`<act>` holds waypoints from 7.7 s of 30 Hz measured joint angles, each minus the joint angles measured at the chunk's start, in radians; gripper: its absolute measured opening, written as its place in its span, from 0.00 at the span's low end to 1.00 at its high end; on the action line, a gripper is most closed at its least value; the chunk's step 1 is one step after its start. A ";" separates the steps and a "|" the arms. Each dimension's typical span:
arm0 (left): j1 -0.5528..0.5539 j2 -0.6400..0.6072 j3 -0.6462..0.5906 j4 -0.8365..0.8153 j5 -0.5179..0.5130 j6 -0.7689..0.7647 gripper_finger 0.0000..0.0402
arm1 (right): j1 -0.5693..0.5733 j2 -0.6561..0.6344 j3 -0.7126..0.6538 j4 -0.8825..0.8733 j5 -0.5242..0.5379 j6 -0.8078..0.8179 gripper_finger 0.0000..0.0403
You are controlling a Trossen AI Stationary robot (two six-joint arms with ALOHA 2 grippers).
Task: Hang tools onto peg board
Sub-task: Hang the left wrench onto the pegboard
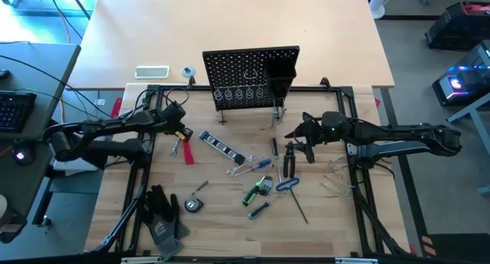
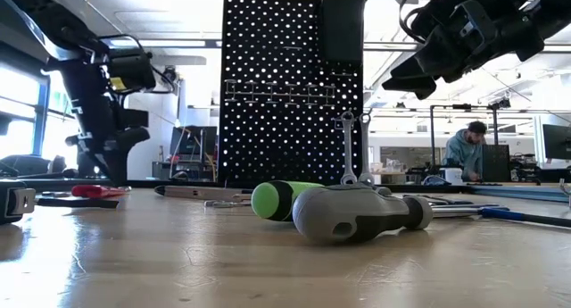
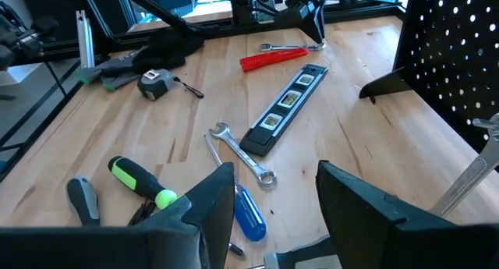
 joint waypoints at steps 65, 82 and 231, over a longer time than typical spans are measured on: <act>-0.289 0.239 0.292 0.328 0.175 0.211 0.00 | 0.238 0.237 0.000 0.275 0.201 0.198 0.43; -0.328 0.238 0.293 0.333 0.153 0.208 0.00 | 0.278 0.755 0.001 0.884 0.342 0.309 0.43; -0.786 0.278 0.159 1.090 0.357 0.111 0.00 | 0.594 0.762 0.001 1.086 0.601 0.039 0.43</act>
